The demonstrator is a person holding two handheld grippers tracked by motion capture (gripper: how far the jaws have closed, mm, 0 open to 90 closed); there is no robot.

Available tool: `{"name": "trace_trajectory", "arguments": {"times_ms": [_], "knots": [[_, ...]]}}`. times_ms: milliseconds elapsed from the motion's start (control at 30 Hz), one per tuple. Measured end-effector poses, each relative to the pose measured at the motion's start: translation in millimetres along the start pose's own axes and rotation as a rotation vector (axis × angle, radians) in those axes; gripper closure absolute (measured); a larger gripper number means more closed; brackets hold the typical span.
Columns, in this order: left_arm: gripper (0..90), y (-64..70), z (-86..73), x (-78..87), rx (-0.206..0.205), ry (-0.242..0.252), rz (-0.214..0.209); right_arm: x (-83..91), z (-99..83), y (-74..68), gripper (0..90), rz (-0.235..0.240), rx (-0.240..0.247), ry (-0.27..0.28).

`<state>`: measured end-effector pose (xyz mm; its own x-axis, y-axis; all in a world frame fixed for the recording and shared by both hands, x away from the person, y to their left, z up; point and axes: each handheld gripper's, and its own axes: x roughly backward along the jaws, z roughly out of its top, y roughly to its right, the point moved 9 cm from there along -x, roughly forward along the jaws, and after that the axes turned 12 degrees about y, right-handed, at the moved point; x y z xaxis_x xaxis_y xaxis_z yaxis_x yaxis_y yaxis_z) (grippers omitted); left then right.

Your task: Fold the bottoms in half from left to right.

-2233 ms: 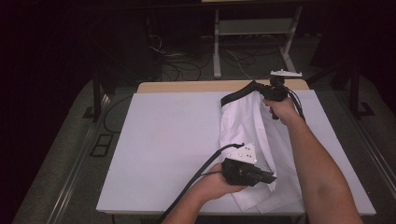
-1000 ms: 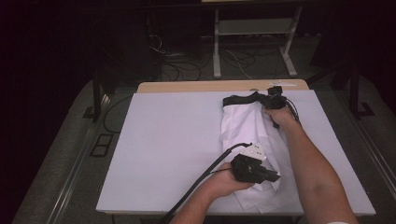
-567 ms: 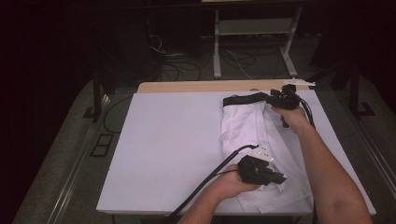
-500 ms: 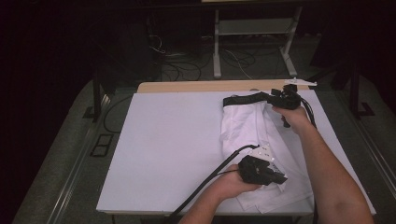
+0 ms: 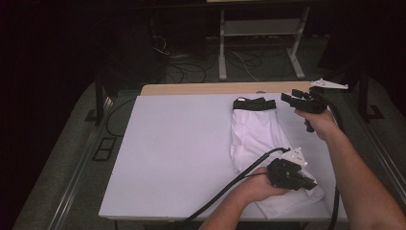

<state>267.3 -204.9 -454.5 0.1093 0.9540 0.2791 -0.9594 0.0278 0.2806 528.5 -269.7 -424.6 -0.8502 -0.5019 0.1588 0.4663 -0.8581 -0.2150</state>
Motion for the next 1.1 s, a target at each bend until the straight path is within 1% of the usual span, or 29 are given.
{"name": "trace_trajectory", "arguments": {"times_ms": [100, 133, 267, 333, 367, 400, 567, 600, 633, 700, 733, 800, 833, 867, 900, 933, 967, 1000, 1100], "knots": [[87.2, -3.3, -0.6, -3.0, 0.000, -0.001, 0.010, 1.7, 0.3, 0.3, 36.9, 0.002, 0.000, 0.001], [87.2, -6.2, -2.3, -5.1, 0.005, 0.000, 0.017, 8.8, 2.4, 3.5, 37.4, 0.006, 0.013, 0.006], [87.1, -7.1, -3.4, -6.2, 0.007, -0.002, 0.018, 13.0, 3.5, 6.5, 37.6, 0.001, -0.004, 0.013], [87.1, -7.1, -3.4, -6.2, 0.007, -0.002, 0.018, 13.0, 3.5, 6.5, 37.8, 0.001, -0.004, 0.013], [87.1, -7.9, -7.9, -9.9, 0.020, -0.027, 0.015, 13.0, 3.5, 6.5, 37.8, 0.001, -0.004, 0.013], [87.0, -7.3, -11.3, -10.9, 0.015, -0.047, 0.013, 19.3, 3.0, 9.9, 38.1, -0.005, -0.002, 0.021], [86.8, -7.6, -12.7, -11.6, 0.013, -0.055, 0.017, 20.3, 3.5, 10.4, 38.5, -0.004, -0.009, 0.022], [84.3, -12.1, -14.2, -14.8, 0.034, -0.046, 0.025, 22.1, 5.1, 7.3, 38.4, 0.005, 0.000, 0.026], [82.2, -13.4, -14.4, -15.4, 0.037, -0.047, 0.032, 23.1, 5.4, 6.1, 38.3, 0.010, 0.003, 0.026], [81.3, -13.4, -14.4, -15.4, 0.037, -0.047, 0.032, 24.4, 5.3, 5.4, 38.3, 0.012, 0.007, 0.025], [78.1, -15.1, -13.9, -18.5, 0.040, -0.042, 0.045, 27.7, 5.9, 6.3, 38.2, 0.012, 0.010, 0.030], [76.5, -15.1, -13.9, -18.5, 0.040, -0.042, 0.045, 29.4, 6.1, 7.5, 38.2, 0.011, 0.004, 0.034], [76.5, -15.1, -14.8, -21.5, 0.052, -0.044, 0.039, 29.4, 6.1, 7.5, 38.3, 0.011, 0.004, 0.034], [74.7, -15.1, -14.8, -21.5, 0.052, -0.044, 0.039, 29.4, 6.1, 7.5, 38.3, 0.011, 0.004, 0.034], [74.7, -16.0, -16.6, -26.7, 0.068, -0.048, 0.038, 32.6, 5.9, 10.0, 38.7, 0.006, 0.000, 0.039], [72.2, -16.0, -16.6, -26.7, 0.068, -0.048, 0.038, 32.6, 5.9, 10.0, 38.7, 0.006, 0.000, 0.039], [72.2, -16.0, -16.6, -26.7, 0.068, -0.048, 0.038, 36.2, 5.2, 12.7, 38.7, -0.002, -0.004, 0.038], [67.0, -11.7, -18.0, -36.1, 0.083, -0.072, 0.023, 40.2, 5.8, 16.0, 39.0, -0.008, -0.006, 0.046], [65.6, -10.7, -18.0, -39.0, 0.082, -0.079, 0.016, 41.4, 5.9, 17.0, 39.0, -0.010, -0.010, 0.048]]}}
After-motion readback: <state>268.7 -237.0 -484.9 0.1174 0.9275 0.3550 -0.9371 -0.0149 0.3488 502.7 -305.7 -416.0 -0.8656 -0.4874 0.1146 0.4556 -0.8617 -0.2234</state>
